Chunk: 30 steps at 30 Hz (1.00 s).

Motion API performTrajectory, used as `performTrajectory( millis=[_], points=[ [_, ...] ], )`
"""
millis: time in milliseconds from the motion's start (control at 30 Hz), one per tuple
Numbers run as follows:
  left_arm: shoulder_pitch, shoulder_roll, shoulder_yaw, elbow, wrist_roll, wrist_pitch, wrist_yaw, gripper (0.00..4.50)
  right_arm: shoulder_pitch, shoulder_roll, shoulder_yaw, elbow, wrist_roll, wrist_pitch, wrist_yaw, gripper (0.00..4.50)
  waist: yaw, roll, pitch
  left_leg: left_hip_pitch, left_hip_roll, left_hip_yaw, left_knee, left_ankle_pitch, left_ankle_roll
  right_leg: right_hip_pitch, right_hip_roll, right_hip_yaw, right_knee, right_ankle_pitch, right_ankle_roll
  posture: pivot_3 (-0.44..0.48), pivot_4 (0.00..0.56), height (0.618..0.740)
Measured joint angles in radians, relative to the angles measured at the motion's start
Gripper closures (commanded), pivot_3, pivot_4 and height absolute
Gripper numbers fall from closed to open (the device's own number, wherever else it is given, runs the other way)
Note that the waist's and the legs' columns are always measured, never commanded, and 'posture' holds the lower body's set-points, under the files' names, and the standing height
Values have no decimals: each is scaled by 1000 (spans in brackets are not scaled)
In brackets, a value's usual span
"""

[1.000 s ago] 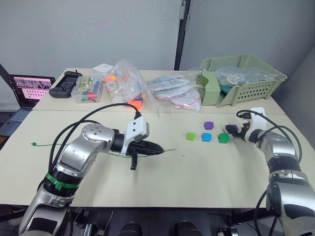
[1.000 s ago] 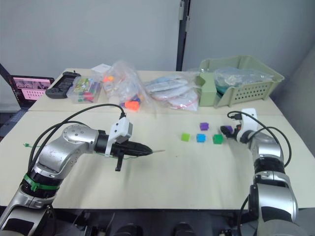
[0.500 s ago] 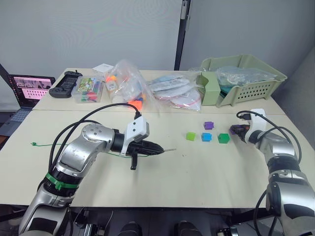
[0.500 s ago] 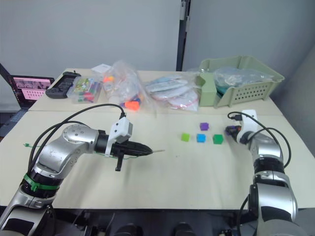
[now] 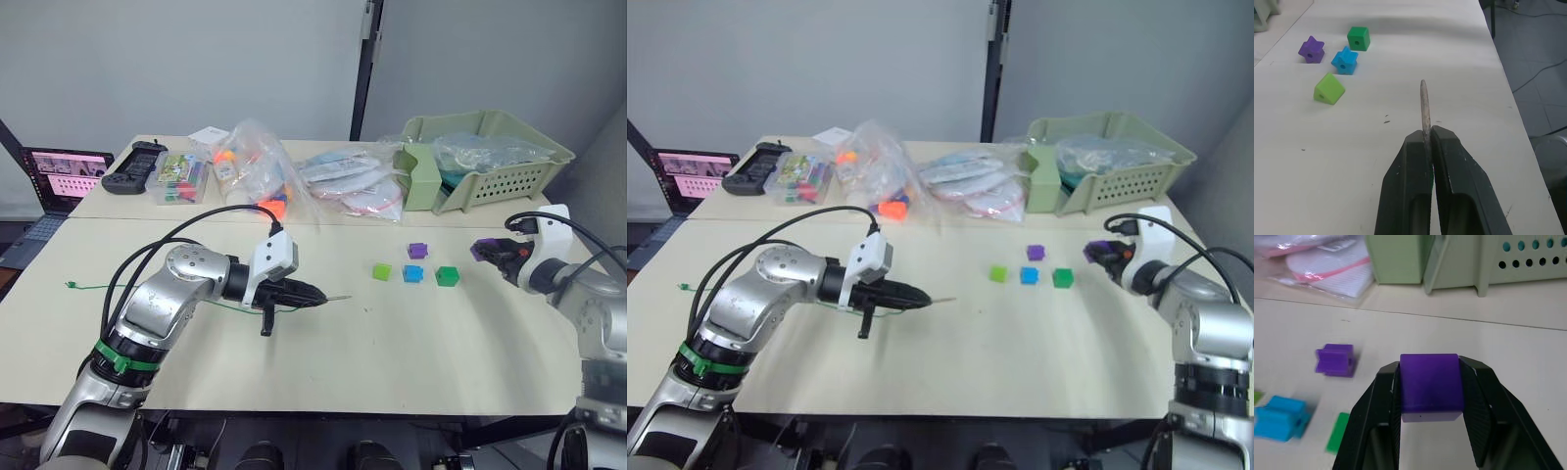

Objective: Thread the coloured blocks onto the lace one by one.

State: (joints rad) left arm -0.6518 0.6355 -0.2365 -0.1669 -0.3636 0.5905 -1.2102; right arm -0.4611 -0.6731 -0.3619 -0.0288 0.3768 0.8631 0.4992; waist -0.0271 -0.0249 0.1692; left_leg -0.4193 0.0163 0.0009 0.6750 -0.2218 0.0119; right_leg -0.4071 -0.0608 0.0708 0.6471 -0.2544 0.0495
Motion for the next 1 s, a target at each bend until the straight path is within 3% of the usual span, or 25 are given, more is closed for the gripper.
performTrajectory(
  millis=[100,300,633,933,967,1000],
  points=[
    [-12,-12,-29,63,17,-59,-34,4500,136,87,-54,-360,111,198,-75,3347,6,1,0,-1,0,-1,0,0,0,0,1,-1,0,0,0,0,150,737],
    [-28,-44,-83,163,52,-139,-90,4500,296,256,-24,-681,166,354,-223,3347,15,1,0,-2,0,0,2,0,0,0,1,-1,0,0,1,0,150,737],
    [-48,-67,-123,225,97,-215,-134,4500,466,395,160,-714,46,267,-390,3347,12,1,-1,-3,0,0,2,0,0,-3,1,0,0,-1,1,0,150,737],
    [-40,-69,-127,224,109,-217,-139,4500,504,504,234,-711,-31,181,-488,3347,12,1,-1,-3,0,0,3,0,0,-3,1,0,0,-1,1,0,150,737],
    [-40,-69,-127,224,109,-217,-139,4500,506,505,236,-714,-35,181,-491,2547,13,1,-1,-3,0,0,3,0,0,-3,1,-1,0,-1,1,0,150,737],
    [-39,-69,-127,224,110,-217,-139,4500,509,507,237,-720,-38,186,-493,2250,13,1,-1,-3,0,0,3,0,0,-3,1,-1,0,-1,1,0,150,737]
  ],
)
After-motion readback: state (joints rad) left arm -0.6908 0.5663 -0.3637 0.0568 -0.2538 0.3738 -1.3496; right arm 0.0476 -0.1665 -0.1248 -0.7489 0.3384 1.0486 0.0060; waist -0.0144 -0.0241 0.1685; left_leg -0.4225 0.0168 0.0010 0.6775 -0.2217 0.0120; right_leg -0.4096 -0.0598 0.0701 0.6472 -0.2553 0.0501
